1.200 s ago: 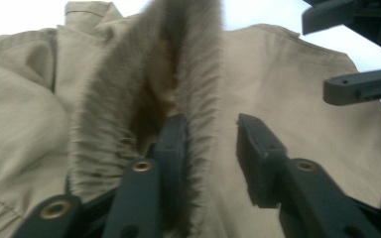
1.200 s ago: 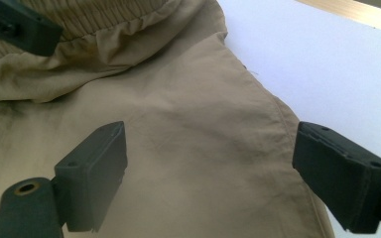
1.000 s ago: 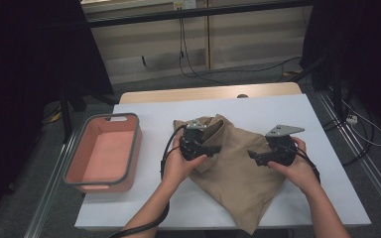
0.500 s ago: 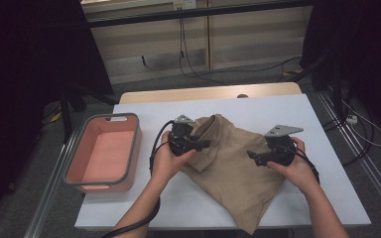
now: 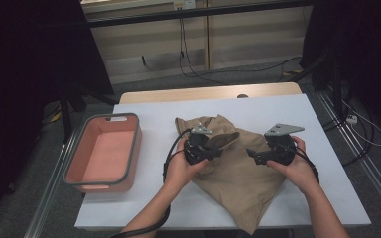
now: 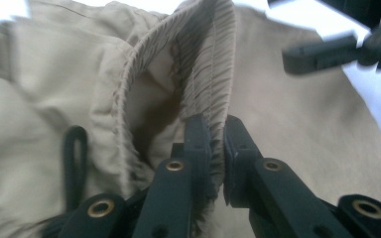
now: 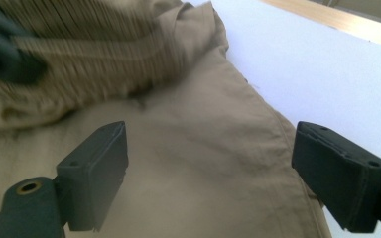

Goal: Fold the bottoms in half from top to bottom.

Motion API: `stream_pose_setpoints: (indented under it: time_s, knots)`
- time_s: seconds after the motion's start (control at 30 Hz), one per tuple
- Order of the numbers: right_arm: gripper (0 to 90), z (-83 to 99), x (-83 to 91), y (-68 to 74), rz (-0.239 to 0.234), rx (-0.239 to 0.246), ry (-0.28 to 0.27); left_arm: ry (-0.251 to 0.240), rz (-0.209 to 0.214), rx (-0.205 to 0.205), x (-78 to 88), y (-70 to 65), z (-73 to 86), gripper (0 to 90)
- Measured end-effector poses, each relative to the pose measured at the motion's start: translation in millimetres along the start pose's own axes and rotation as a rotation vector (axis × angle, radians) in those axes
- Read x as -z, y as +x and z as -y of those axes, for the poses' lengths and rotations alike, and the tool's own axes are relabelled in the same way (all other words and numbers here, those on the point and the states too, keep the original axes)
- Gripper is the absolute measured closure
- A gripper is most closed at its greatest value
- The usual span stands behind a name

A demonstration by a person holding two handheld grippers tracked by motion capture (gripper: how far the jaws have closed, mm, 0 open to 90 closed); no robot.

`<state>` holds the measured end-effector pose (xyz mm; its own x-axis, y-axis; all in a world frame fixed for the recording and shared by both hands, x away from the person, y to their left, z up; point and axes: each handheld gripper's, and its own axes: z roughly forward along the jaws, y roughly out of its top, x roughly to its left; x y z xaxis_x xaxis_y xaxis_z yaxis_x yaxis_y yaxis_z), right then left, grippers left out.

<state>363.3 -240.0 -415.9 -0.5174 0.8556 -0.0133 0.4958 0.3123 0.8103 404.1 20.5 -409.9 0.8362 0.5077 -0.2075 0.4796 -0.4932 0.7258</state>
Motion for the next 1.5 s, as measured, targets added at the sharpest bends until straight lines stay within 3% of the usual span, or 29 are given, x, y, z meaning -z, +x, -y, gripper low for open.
stream_pose_setpoints:
  time_s: [0.13, 0.23, 0.3, 0.37, 0.43, 0.53, 0.77, 0.8, 0.83, 0.9, 1.03, 1.13, 1.23, 1.33, 1.5]
  knots:
    - [16.4, -3.5, 1.9, 0.9, 0.003, 0.000, -0.021, -0.009, 0.007, 0.008, 2.3, 0.8, 0.1, 79.4]
    - [25.2, -6.1, 2.3, 0.5, 0.016, -0.009, -0.030, -0.011, 0.014, 0.020, 7.1, 4.6, 1.8, 78.7]
    - [37.3, -8.8, 2.5, 0.4, 0.023, -0.008, -0.028, -0.013, 0.013, 0.025, 8.3, 6.2, 3.1, 77.0]
    - [60.7, -12.8, 3.3, -0.4, 0.028, -0.015, -0.035, -0.009, 0.018, 0.034, 8.9, 7.0, 3.9, 76.8]
    - [78.3, -17.8, 3.8, -0.6, 0.025, -0.037, -0.061, -0.005, 0.022, 0.031, 8.9, 6.8, 3.9, 75.4]
    - [90.0, -28.8, 1.0, 1.6, 0.024, -0.043, -0.078, -0.006, 0.027, 0.028, 9.0, 7.0, 3.2, 73.8]
    - [89.4, -67.2, -18.5, 23.3, 0.012, 0.013, -0.126, -0.007, 0.035, 0.028, 10.0, 7.3, 3.6, 71.3]
    - [89.2, -70.5, -23.2, 26.9, 0.001, 0.015, -0.122, -0.010, 0.010, 0.033, 10.1, 5.8, 3.5, 69.7]
    - [89.3, -72.1, -27.2, 29.3, -0.010, 0.023, -0.116, -0.012, 0.037, 0.029, 11.4, 7.6, 3.5, 68.4]
    - [90.0, -73.3, -37.9, 36.3, -0.023, 0.052, -0.078, -0.012, 0.042, 0.033, 14.0, 8.5, 3.2, 66.4]
    - [90.0, -62.4, -51.7, 40.6, -0.042, 0.078, 0.000, -0.026, 0.053, 0.044, 28.3, 13.0, 1.8, 60.7]
    - [90.0, -49.9, -51.9, 37.6, -0.056, 0.071, 0.022, -0.034, 0.058, 0.058, 38.5, 15.0, 0.9, 56.6]
    - [90.0, -35.2, -49.2, 38.5, -0.058, 0.094, 0.040, -0.043, 0.062, 0.070, 49.9, 18.1, -1.6, 53.9]
    - [90.0, -20.3, -47.5, 38.3, -0.059, 0.097, 0.053, -0.056, 0.024, 0.079, 58.0, 23.4, -2.2, 49.6]
    - [90.0, -6.3, -45.3, 36.8, -0.062, 0.100, 0.064, -0.063, -0.029, 0.111, 70.0, 38.5, 3.6, 49.9]
